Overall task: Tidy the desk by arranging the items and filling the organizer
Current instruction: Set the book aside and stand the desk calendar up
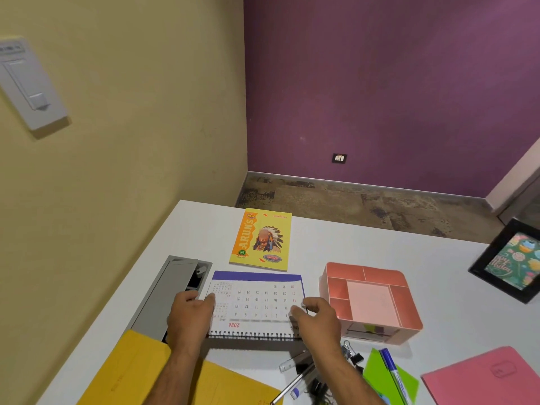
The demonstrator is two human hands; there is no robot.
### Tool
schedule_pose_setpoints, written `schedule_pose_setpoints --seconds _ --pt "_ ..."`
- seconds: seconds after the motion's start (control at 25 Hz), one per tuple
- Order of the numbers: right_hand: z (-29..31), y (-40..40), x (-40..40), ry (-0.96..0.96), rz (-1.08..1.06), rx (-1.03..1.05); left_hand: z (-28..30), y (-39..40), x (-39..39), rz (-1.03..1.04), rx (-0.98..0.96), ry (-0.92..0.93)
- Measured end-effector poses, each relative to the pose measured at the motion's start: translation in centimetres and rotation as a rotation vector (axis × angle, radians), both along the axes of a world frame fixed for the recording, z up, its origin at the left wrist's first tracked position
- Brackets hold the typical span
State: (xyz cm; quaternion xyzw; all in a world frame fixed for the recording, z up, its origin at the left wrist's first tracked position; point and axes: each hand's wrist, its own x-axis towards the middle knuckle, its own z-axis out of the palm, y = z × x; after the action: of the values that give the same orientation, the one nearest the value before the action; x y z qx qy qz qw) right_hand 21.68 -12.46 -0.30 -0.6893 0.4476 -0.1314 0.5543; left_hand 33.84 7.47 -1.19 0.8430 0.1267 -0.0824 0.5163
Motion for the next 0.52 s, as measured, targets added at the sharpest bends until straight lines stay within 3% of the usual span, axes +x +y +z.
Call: schedule_pose_setpoints --seconds 0.16,0.28,0.52 --pt "1.3 -1.4 0.0 -0.152 -0.068 0.103 1.9 0.3 0.1 0.010 -0.146 -0.174" --pt "2.4 -2.6 0.3 -0.236 -0.094 0.070 3.2 -0.1 0.0 0.007 -0.238 -0.278" --pt "4.0 -3.3 0.9 -0.380 -0.033 0.098 4.4 -0.8 0.5 -0.036 -0.360 -0.359"
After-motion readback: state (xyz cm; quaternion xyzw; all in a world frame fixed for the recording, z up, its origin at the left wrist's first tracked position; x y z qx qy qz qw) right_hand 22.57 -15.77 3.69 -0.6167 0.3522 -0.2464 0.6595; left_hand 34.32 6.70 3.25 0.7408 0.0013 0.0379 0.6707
